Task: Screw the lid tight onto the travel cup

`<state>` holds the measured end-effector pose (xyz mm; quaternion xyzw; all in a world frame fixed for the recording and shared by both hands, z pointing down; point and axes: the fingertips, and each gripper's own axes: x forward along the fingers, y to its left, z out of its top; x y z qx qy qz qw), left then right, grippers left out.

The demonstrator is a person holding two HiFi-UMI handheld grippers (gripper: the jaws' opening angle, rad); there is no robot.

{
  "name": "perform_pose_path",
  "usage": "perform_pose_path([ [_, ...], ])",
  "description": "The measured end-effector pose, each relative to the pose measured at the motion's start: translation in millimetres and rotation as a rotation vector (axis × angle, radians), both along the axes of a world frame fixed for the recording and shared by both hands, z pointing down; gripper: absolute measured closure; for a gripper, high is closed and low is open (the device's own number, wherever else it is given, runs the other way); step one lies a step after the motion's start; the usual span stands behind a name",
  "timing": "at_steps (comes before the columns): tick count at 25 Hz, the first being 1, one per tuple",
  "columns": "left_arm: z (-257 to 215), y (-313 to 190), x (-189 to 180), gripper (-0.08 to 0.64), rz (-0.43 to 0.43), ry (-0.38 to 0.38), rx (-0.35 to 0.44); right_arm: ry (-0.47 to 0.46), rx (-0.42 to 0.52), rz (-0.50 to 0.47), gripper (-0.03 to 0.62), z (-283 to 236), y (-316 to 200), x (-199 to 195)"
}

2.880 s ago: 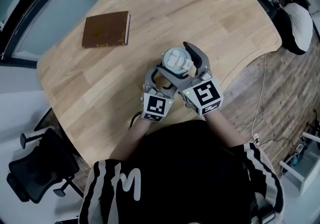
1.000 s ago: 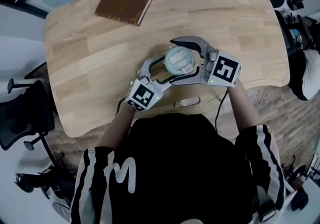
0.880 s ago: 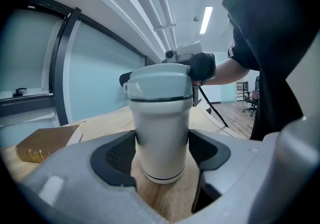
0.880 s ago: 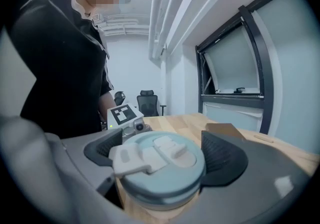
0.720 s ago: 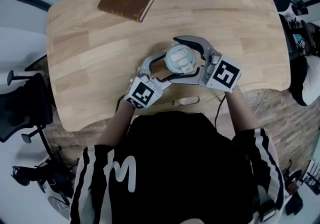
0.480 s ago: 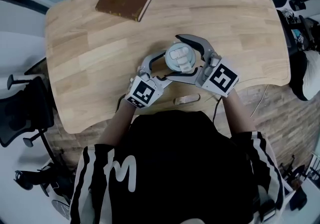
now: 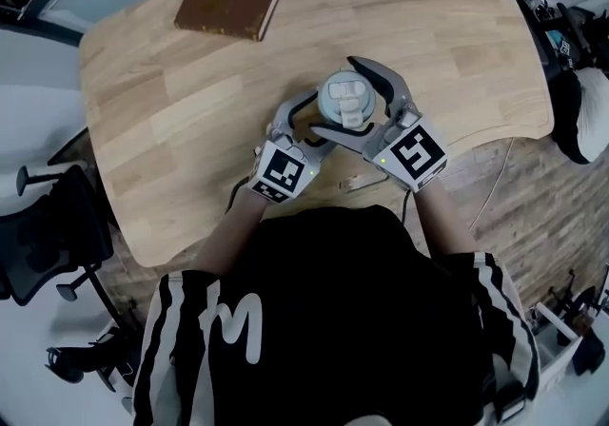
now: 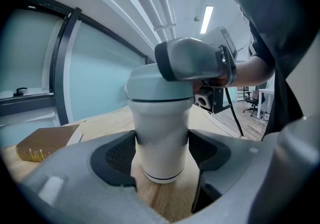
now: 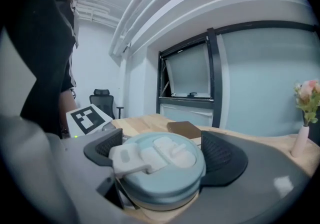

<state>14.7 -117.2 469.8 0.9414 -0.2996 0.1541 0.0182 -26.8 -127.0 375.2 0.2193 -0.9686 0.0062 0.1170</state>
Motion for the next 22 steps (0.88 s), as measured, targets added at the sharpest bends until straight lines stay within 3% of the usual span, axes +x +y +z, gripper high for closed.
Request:
perform_pose_path([
  [15, 3.7, 1.4, 0.9, 0.224, 0.019, -0.002, 0.003, -0.010, 0.007, 0.311, 0.104, 4.0, -12.3, 9.9],
  [22, 0.8, 1.4, 1.8, 0.222, 0.025, 0.001, 0.003, -0.015, -0.001, 0.331, 0.104, 5.5, -12.0, 11.5],
])
